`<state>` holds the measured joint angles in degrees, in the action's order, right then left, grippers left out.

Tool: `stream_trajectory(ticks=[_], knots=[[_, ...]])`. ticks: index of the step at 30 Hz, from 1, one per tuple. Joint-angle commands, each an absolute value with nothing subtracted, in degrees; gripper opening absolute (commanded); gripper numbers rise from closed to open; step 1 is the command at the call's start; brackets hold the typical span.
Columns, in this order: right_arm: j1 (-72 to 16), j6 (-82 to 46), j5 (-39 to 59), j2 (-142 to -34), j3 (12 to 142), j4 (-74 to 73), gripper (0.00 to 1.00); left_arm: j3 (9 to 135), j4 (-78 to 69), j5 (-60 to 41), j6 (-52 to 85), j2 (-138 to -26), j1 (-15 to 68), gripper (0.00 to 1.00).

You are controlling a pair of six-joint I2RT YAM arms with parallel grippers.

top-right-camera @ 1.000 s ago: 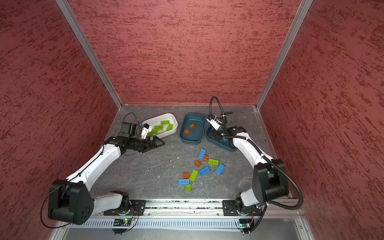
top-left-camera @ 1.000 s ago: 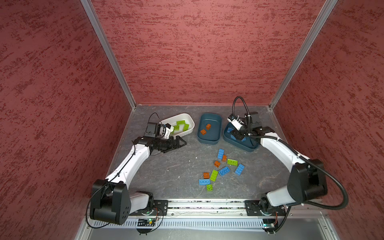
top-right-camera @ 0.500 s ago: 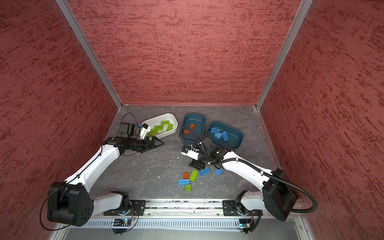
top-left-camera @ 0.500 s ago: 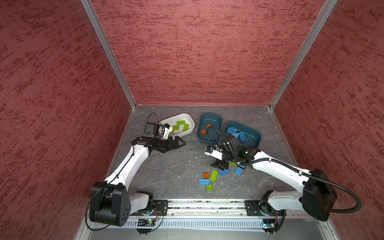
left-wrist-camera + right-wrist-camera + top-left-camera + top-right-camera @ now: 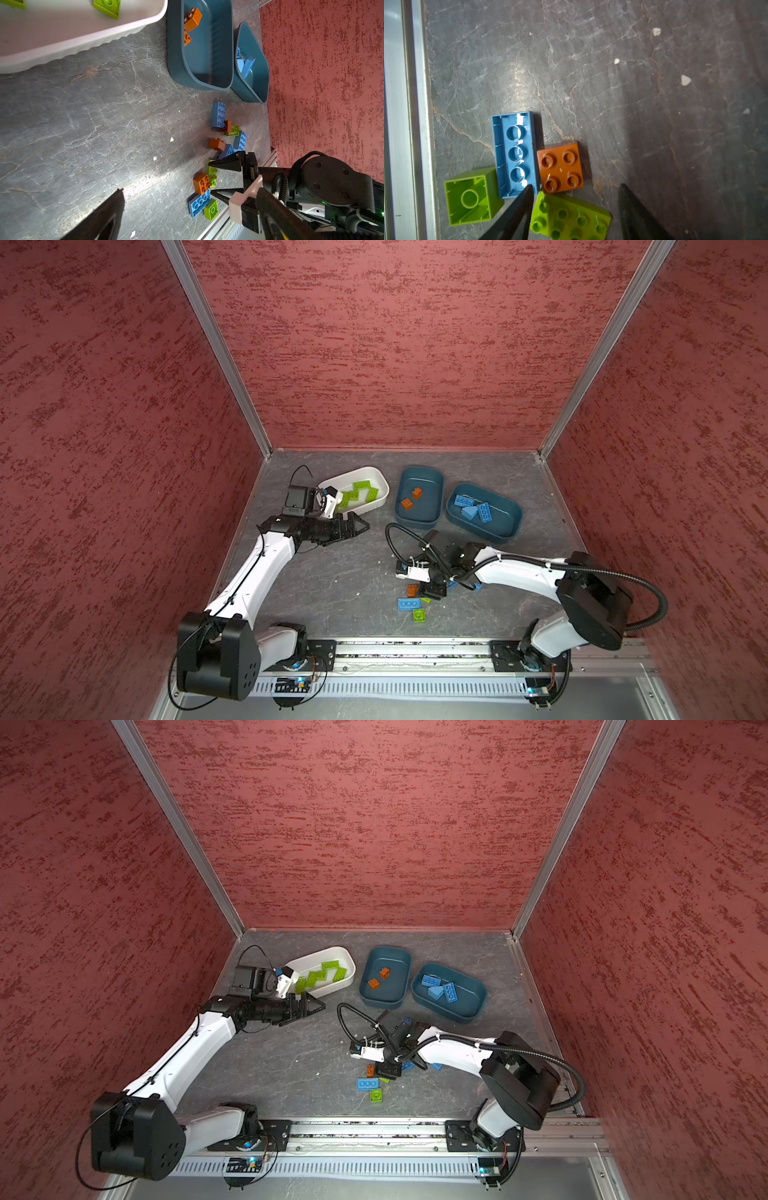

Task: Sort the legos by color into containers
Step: 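Move the right gripper to the pile and grasp an orange-brown brick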

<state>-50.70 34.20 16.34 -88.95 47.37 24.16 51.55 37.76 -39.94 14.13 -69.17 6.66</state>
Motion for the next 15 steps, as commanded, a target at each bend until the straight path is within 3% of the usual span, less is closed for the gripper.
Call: stream_trajectory(ticks=[1, 15], knots=[[-51.4, 36.5, 17.0, -89.9, 48.0, 22.9, 0.64, 51.0, 38.4, -39.6, 12.8, -68.1, 6.2, 0.99], [-52.3, 36.2, 17.8, -95.3, 51.2, 21.8, 0.44, 51.0, 39.2, -38.8, 12.1, -68.3, 6.2, 0.99]])
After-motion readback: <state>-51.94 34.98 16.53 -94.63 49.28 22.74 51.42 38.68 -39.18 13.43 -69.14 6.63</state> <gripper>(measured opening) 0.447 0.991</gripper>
